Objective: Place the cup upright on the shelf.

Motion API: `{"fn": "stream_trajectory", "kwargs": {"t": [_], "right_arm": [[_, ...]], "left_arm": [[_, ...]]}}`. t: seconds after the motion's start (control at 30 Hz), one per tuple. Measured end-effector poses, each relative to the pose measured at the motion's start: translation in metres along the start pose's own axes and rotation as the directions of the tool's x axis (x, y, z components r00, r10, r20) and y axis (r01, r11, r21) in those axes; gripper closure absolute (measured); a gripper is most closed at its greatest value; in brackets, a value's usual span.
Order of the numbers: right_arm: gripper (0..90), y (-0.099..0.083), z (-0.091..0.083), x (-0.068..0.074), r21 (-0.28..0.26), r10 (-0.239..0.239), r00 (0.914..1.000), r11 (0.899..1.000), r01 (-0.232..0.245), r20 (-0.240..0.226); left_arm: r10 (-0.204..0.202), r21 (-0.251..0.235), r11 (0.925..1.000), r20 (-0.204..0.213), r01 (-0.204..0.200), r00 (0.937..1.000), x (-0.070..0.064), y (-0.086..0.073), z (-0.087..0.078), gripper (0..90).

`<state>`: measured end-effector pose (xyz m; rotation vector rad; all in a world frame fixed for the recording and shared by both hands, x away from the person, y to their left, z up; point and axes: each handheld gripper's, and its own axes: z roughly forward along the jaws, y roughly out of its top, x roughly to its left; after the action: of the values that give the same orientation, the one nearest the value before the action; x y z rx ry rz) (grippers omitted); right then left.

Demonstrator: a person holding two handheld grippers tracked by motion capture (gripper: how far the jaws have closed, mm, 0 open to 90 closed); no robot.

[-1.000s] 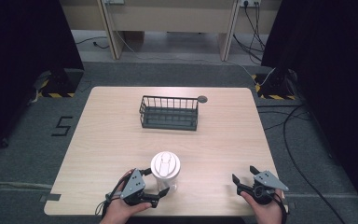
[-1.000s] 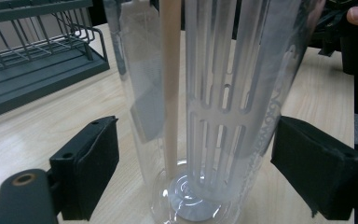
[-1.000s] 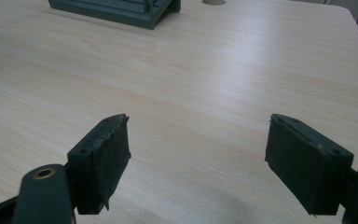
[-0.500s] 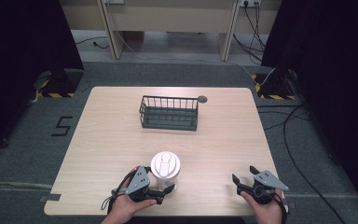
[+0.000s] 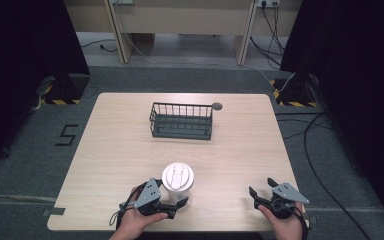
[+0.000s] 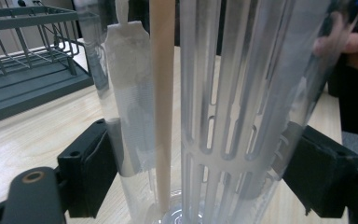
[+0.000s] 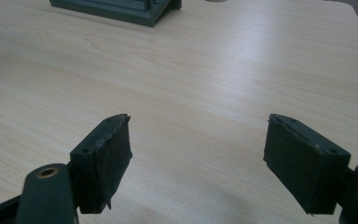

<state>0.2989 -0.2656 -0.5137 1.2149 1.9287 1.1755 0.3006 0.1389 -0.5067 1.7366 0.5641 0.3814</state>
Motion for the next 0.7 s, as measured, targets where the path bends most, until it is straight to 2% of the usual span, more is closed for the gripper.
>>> {"fn": "stream_trajectory", "kwargs": {"t": [0.17,0.4,0.7], "right_arm": [[23.7,0.0,0.0,-0.001,0.001,0.004,1.0,1.0,-0.004,-0.003],[23.8,0.0,-0.001,-0.001,0.0,0.005,1.0,1.0,-0.005,0.001],[23.9,0.0,-0.001,-0.001,-0.002,0.013,0.9999,1.0,-0.013,-0.001]], "left_arm": [[0.02,-0.009,0.9998,-0.014,-0.02,0.9997,-0.001,0.007,-0.003,17.5],[0.046,0.011,0.9989,-0.038,-0.045,0.9982,0.0,0.014,-0.003,17.5],[0.051,-0.004,0.9987,-0.061,-0.051,0.9969,0.006,0.03,0.004,17.5]]}}
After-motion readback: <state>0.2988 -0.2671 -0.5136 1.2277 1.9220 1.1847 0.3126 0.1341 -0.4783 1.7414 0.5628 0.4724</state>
